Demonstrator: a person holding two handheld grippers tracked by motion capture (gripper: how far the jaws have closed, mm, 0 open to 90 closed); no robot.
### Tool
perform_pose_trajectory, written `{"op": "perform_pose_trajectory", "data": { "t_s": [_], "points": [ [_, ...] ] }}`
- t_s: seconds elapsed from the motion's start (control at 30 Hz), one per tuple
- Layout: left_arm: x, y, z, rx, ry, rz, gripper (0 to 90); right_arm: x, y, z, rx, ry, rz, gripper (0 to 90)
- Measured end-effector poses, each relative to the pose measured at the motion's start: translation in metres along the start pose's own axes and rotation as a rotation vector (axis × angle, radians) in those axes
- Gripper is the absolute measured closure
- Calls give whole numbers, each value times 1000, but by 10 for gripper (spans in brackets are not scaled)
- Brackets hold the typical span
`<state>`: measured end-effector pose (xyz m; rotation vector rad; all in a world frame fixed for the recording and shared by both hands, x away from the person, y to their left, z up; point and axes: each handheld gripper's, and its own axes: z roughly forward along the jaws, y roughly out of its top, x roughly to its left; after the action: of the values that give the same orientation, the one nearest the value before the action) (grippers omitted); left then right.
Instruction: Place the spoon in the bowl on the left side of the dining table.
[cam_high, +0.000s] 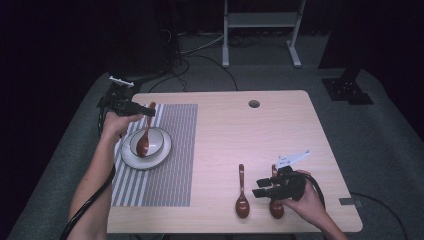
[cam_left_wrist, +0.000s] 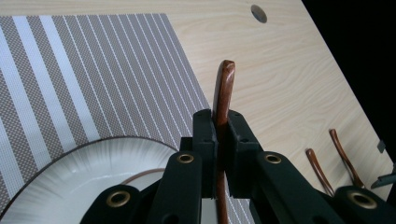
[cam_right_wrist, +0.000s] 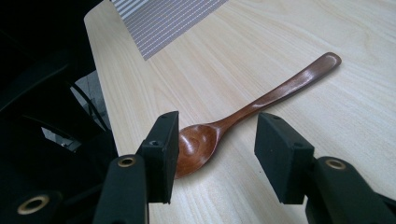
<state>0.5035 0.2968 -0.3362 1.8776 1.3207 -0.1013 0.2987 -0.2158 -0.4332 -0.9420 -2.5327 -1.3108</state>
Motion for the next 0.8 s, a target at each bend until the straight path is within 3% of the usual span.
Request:
{"op": "perform_pose_trajectory", "data": {
  "t_s": [0.43, 0.8],
  "points": [
    [14, 5, 10, 8, 33, -32, 842, -2, -3, -3, -14, 2, 10, 491],
    [28, 1, 18, -22, 26, -71, 842, -3, -6, -3, -12, 8, 13, 491]
  ]
}}
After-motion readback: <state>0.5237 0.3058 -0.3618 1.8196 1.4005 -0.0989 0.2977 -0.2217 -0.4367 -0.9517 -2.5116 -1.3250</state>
